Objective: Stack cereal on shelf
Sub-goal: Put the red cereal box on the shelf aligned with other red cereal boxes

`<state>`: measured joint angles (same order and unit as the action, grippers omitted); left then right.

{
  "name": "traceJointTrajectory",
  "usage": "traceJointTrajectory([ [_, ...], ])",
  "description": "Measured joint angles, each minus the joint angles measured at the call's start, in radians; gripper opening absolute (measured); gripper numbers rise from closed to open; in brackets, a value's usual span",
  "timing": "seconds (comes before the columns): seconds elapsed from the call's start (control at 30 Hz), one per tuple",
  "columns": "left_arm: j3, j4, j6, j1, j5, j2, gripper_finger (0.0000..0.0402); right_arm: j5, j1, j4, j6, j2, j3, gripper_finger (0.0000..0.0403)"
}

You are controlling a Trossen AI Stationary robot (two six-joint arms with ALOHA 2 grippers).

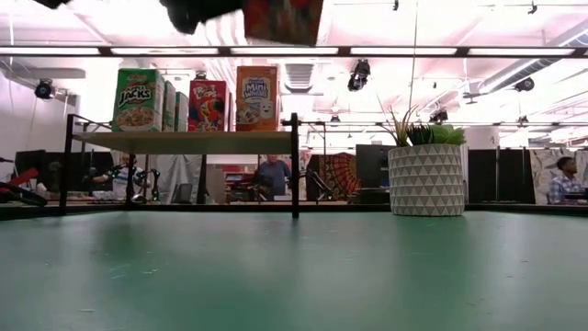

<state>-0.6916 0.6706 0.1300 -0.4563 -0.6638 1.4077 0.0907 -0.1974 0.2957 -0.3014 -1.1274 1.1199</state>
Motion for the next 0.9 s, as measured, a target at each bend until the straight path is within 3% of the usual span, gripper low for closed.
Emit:
traceJointTrajectory([
  [0.17, 0.0, 0.02, 0.016, -0.016, 0.001, -0.051, 0.0162, -0.023, 0.0, -0.306, 0.027, 0.016, -0.208, 0.0284],
  [0.33, 0.0, 0.026, 0.019, -0.016, 0.001, -0.052, 0.0162, -0.023, 0.0, -0.592, 0.039, -0.022, -0.326, 0.0295],
  [0.9, 0.0, 0.047, 0.02, -0.012, 0.001, -0.049, 0.0162, -0.159, 0.055, -0.847, 0.067, -0.203, -0.326, 0.03],
])
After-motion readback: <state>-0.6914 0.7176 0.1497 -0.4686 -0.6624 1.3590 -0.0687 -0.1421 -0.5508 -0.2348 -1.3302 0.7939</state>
